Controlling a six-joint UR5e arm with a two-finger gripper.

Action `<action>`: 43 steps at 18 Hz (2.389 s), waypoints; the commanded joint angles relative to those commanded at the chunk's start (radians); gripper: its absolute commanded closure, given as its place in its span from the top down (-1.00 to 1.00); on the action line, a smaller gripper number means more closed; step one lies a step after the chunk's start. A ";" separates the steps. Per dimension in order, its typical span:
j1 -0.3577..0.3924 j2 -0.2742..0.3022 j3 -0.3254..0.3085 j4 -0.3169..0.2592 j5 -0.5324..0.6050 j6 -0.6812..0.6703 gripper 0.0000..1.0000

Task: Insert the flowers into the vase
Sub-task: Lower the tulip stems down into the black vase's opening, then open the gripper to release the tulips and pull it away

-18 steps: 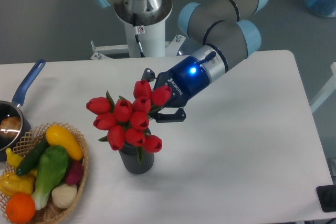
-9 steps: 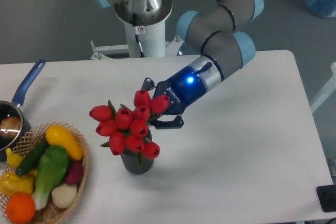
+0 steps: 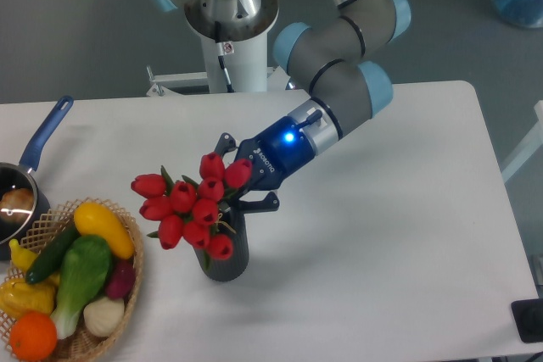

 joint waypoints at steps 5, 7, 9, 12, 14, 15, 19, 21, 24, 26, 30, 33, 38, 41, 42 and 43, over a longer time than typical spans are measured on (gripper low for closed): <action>-0.002 -0.008 -0.008 0.000 0.006 0.017 -0.19; 0.002 -0.020 -0.011 0.002 0.005 0.044 0.06; 0.002 -0.028 -0.014 0.000 0.006 0.060 0.21; 0.006 -0.032 -0.018 0.000 0.012 0.063 0.57; 0.017 -0.032 -0.018 0.000 0.028 0.066 0.66; 0.023 -0.032 -0.017 0.000 0.029 0.066 0.76; 0.032 -0.028 -0.017 0.000 0.037 0.066 0.93; 0.037 -0.025 -0.017 0.000 0.037 0.066 0.98; 0.049 -0.021 -0.014 0.000 0.072 0.063 0.99; 0.063 -0.014 -0.015 -0.002 0.132 0.063 0.99; 0.090 -0.005 -0.017 -0.002 0.155 0.061 1.00; 0.098 0.021 -0.028 -0.006 0.156 0.057 1.00; 0.129 0.061 -0.063 -0.009 0.156 0.054 1.00; 0.146 0.071 -0.078 -0.009 0.166 0.052 1.00; 0.153 0.077 -0.083 -0.009 0.195 0.052 1.00; 0.159 0.087 -0.083 -0.009 0.227 0.052 1.00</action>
